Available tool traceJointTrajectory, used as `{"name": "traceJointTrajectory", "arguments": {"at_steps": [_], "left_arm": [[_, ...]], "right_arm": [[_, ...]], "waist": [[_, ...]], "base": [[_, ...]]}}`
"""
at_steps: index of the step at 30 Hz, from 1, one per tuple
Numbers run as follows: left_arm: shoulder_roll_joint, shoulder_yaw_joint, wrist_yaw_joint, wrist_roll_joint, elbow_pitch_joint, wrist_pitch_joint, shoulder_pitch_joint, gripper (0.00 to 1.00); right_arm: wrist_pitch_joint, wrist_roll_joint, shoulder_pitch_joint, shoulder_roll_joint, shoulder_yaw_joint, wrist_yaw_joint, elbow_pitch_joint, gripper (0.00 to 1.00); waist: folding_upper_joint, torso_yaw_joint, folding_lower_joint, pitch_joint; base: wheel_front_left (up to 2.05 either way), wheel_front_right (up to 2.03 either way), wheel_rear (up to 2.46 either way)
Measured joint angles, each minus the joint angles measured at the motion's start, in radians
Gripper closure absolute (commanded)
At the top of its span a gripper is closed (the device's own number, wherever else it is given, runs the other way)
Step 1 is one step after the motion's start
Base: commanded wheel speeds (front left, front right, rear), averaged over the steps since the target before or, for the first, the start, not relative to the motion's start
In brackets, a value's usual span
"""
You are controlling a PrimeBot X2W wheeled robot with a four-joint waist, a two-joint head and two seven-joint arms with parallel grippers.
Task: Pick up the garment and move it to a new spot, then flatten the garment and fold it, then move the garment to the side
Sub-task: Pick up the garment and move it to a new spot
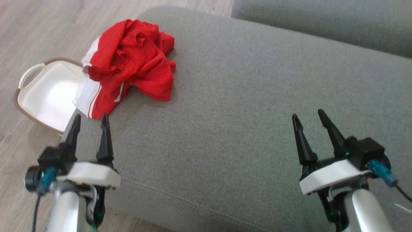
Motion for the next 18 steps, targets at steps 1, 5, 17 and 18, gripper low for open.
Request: {"name": "traceJointTrajectory", "arguments": {"at_steps": [1, 5, 17, 18], "left_arm": [[-0.002, 0.005, 0.0, -0.004, 0.002, 0.0, -0.012, 0.0], [0.003, 0.034, -0.002, -0.011, 0.055, -0.001, -0.126, 0.0], [0.092, 0.101, -0.017, -0.074, 0.559, 0.045, -0.566, 0.0], [0.099, 0.108, -0.021, -0.083, 0.601, 0.053, -0.594, 0.0]], "right_arm": [[0.01, -0.002, -0.009, -0.002, -0.001, 0.0, -0.008, 0.0], [0.047, -0.013, -0.047, -0.031, -0.001, 0.0, -0.051, 0.0], [0.142, -0.025, -0.124, -0.125, 0.011, 0.0, -0.16, 0.0], [0.147, -0.025, -0.131, -0.127, 0.014, 0.0, -0.164, 0.0]], "waist": [[0.0, -0.001, 0.0, 0.011], [0.0, -0.007, 0.0, 0.069], [0.0, -0.034, 0.0001, 0.287], [0.0, -0.038, 0.0002, 0.301]], "base": [[0.0, 0.0, 0.0], [0.0, 0.0, 0.0], [0.0, 0.0, 0.0], [0.0, 0.0, 0.0]]}}
